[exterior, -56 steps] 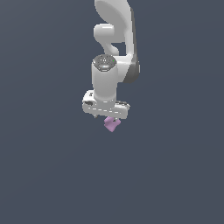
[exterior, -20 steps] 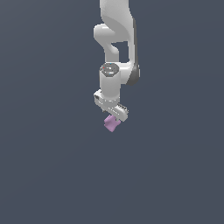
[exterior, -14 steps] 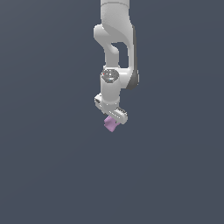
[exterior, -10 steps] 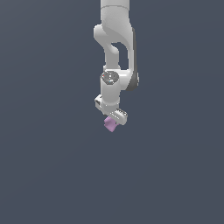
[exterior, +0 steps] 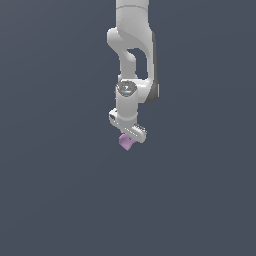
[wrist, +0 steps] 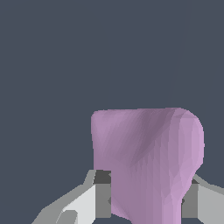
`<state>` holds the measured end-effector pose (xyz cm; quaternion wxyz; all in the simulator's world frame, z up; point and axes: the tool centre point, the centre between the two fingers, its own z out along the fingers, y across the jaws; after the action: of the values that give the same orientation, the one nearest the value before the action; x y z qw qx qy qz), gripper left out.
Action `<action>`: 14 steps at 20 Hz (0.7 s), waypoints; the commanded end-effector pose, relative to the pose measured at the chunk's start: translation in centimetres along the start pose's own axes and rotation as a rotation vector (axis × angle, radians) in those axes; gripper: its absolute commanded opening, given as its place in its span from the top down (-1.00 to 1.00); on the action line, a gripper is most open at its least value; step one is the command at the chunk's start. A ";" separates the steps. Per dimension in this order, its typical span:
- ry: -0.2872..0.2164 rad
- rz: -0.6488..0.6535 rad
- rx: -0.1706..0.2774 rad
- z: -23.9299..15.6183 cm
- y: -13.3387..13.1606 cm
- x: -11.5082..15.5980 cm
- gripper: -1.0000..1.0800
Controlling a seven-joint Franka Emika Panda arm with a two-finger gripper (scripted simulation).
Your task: Pick up the object and move it to a goal position.
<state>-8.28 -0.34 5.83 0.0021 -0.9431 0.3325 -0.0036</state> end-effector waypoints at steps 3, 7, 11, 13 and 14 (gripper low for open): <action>0.000 0.000 0.000 -0.1 0.0 0.0 1.00; 0.000 0.000 0.000 -0.8 -0.5 0.1 1.00; 0.000 0.001 -0.001 -2.3 -1.3 0.3 1.00; 0.000 0.001 -0.001 -3.3 -1.9 0.4 1.00; 0.000 0.001 -0.001 -3.9 -2.2 0.5 1.00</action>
<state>-6.89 0.75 8.91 0.0015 -0.9429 0.3330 -0.0030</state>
